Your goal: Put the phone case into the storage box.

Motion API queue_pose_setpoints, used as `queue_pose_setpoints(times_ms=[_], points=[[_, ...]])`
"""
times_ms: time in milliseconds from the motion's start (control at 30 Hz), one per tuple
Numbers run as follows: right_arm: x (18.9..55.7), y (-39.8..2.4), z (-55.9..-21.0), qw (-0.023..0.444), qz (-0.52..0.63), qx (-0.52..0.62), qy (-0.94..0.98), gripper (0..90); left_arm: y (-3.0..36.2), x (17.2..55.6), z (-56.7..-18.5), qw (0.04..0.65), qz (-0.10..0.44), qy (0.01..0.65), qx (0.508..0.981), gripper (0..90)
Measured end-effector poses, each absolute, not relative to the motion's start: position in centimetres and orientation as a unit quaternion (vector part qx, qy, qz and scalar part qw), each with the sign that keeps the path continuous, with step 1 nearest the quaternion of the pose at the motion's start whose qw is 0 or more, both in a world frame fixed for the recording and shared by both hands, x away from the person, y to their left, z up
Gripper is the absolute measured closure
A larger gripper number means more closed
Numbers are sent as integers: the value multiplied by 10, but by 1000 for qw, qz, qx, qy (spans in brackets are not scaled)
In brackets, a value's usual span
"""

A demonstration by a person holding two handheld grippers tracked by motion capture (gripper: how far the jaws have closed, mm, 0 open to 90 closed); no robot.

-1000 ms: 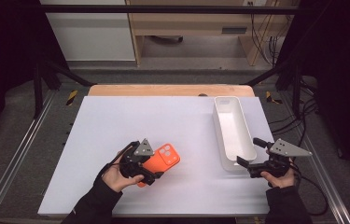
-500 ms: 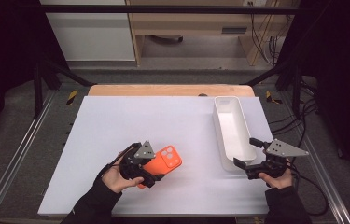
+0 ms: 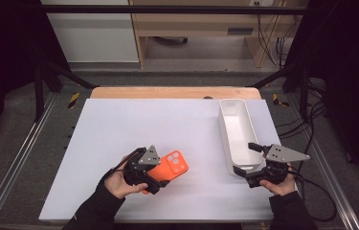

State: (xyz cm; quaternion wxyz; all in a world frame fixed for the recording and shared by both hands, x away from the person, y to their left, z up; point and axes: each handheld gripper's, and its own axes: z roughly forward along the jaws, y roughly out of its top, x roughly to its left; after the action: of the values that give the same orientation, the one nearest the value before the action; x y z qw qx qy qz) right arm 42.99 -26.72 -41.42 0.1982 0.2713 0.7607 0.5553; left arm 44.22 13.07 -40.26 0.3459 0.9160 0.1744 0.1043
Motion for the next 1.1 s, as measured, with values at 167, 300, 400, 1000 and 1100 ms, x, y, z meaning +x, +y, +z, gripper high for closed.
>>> queue_pose_setpoints(times_ms=[167, 300, 400, 1000, 1100], points=[[428, -261, -412, 195, 556, 260, 766, 6, 129, 440, -401, 351, 101, 168, 915, 153], [428, -256, -412, 191, 552, 252, 772, 5, 128, 439, -400, 353, 100, 161, 916, 152], [428, -252, -412, 187, 551, 244, 776, 6, 127, 437, -399, 354, 104, 158, 916, 152], [425, -230, -412, 168, 539, 208, 799, 8, 122, 434, -399, 360, 106, 142, 916, 152], [424, -227, -412, 167, 537, 203, 801, 8, 122, 433, -399, 362, 103, 139, 916, 152]])
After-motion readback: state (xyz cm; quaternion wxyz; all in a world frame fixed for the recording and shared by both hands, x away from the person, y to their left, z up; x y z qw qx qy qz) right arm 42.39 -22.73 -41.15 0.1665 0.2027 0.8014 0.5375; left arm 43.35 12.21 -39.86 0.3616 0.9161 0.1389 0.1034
